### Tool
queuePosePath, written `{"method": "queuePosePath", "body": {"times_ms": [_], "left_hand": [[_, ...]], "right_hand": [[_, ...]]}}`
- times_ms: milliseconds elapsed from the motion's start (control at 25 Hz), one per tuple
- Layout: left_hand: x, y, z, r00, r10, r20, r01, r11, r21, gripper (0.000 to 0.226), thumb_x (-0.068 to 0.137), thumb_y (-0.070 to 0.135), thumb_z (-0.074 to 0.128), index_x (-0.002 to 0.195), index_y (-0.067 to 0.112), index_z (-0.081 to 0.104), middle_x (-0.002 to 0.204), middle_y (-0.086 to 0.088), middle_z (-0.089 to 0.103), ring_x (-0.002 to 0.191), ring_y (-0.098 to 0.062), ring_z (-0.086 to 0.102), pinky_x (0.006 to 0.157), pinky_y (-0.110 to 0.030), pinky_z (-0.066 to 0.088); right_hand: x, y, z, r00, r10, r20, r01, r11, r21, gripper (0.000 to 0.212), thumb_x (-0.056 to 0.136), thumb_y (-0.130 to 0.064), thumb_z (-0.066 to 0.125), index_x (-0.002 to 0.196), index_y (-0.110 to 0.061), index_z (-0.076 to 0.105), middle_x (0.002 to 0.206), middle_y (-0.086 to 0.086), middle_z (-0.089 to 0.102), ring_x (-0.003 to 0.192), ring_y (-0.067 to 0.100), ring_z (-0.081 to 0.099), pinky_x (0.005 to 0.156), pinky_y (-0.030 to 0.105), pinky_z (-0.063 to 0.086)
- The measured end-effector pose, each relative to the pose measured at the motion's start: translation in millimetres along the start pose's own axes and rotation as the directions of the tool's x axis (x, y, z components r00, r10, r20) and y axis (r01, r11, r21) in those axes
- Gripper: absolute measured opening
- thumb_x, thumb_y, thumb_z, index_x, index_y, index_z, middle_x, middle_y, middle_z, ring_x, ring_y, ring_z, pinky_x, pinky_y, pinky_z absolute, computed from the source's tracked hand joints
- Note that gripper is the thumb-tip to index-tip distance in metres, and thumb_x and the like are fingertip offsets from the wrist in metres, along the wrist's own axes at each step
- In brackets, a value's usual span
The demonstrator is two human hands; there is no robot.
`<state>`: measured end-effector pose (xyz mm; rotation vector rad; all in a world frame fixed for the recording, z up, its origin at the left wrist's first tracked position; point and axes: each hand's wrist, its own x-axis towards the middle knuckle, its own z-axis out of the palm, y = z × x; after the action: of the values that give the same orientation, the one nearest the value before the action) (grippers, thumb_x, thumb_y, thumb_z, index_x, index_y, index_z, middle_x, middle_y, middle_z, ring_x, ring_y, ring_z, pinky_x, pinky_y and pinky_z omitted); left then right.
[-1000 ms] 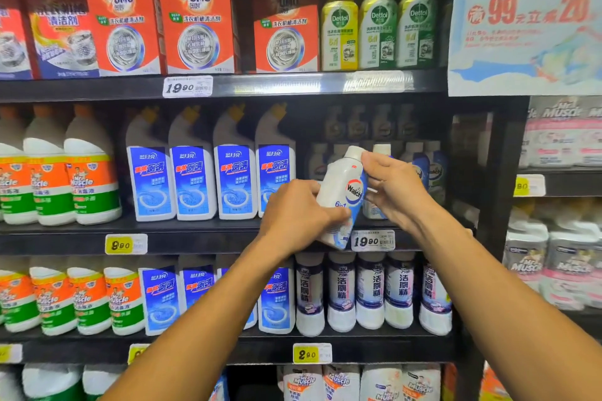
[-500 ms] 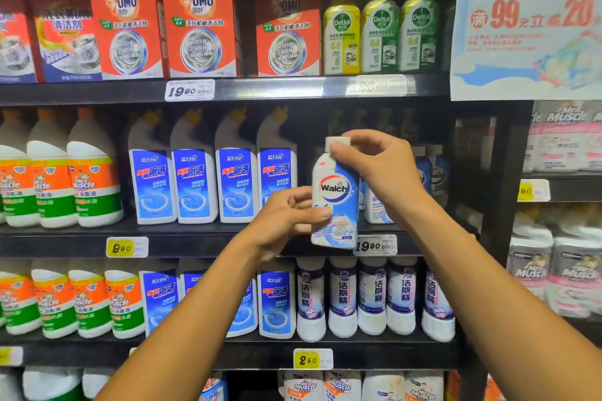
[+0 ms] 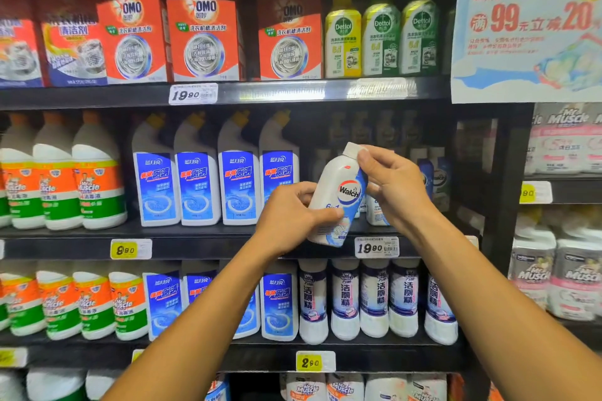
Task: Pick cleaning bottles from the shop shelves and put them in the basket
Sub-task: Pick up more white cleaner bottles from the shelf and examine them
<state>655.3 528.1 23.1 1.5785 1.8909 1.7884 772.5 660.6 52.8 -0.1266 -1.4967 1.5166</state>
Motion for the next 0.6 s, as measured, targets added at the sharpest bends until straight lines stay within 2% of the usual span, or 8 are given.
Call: {"method": "queuePosePath", "body": {"times_ms": [40,160,280,400,520,600], "left_hand": [[0.3,-0.8,-0.9,1.0,-0.007,0.006,0.007,1.0,-0.013,0.034,0.074,0.017,0.086,0.105,0.015,0.072,0.097,0.0,0.078,0.086,-0.012,0.075,0.074,-0.031,0.061],[0.3,-7.5,-4.9,0.987,-0.082,0.138,0.114,0.964,-0.242,0.029,0.078,0.008,0.08,0.106,0.012,0.071,0.097,-0.004,0.078,0.088,-0.016,0.075,0.07,-0.025,0.059],[-1.2,-15.2,-5.8,0.957,-0.114,0.267,0.214,0.899,-0.381,0.029,0.081,0.004,0.071,0.109,0.011,0.069,0.102,-0.005,0.077,0.093,-0.017,0.073,0.074,-0.024,0.058],[-0.3,-17.4,-4.4,0.956,-0.105,0.273,0.215,0.884,-0.415,0.033,0.077,0.006,0.072,0.109,0.012,0.069,0.104,-0.007,0.076,0.094,-0.018,0.072,0.079,-0.027,0.059],[0.6,-15.4,-3.0,0.971,-0.093,0.221,0.173,0.909,-0.378,0.029,0.082,0.003,0.072,0.109,0.011,0.068,0.104,-0.007,0.077,0.094,-0.019,0.073,0.08,-0.029,0.06],[2.3,-14.2,-3.7,0.974,-0.103,0.202,0.175,0.908,-0.382,0.029,0.083,0.004,0.072,0.111,0.009,0.067,0.104,-0.007,0.077,0.095,-0.02,0.074,0.081,-0.031,0.061]], "right_hand": [[-0.8,-0.7,1.1,1.0,-0.017,-0.005,0.017,1.0,-0.002,0.017,0.093,-0.012,0.065,0.108,-0.007,0.07,0.09,0.002,0.075,0.08,0.013,0.07,0.071,0.028,0.059],[-3.6,-7.1,7.4,0.994,-0.111,-0.017,0.109,0.986,-0.124,0.016,0.088,-0.014,0.072,0.103,-0.007,0.072,0.081,-0.004,0.076,0.074,0.008,0.072,0.066,0.024,0.059],[-7.2,-13.1,16.4,0.982,-0.186,0.038,0.189,0.95,-0.249,0.02,0.081,-0.018,0.08,0.097,-0.01,0.071,0.085,0.001,0.077,0.079,0.013,0.074,0.066,0.022,0.058],[-8.7,-13.3,18.8,0.979,-0.197,0.049,0.202,0.941,-0.269,0.02,0.08,-0.018,0.081,0.095,-0.012,0.07,0.088,0.003,0.076,0.079,0.013,0.074,0.066,0.021,0.058],[-6.5,-9.9,12.1,0.985,-0.171,0.015,0.171,0.968,-0.185,0.021,0.084,-0.018,0.076,0.103,-0.011,0.068,0.082,-0.006,0.075,0.076,0.006,0.072,0.064,0.018,0.056],[-6.6,-7.0,4.5,0.992,-0.123,0.041,0.127,0.98,-0.15,0.032,0.087,-0.029,0.07,0.112,-0.012,0.064,0.083,-0.012,0.076,0.081,0.002,0.071,0.068,0.016,0.056]]}}
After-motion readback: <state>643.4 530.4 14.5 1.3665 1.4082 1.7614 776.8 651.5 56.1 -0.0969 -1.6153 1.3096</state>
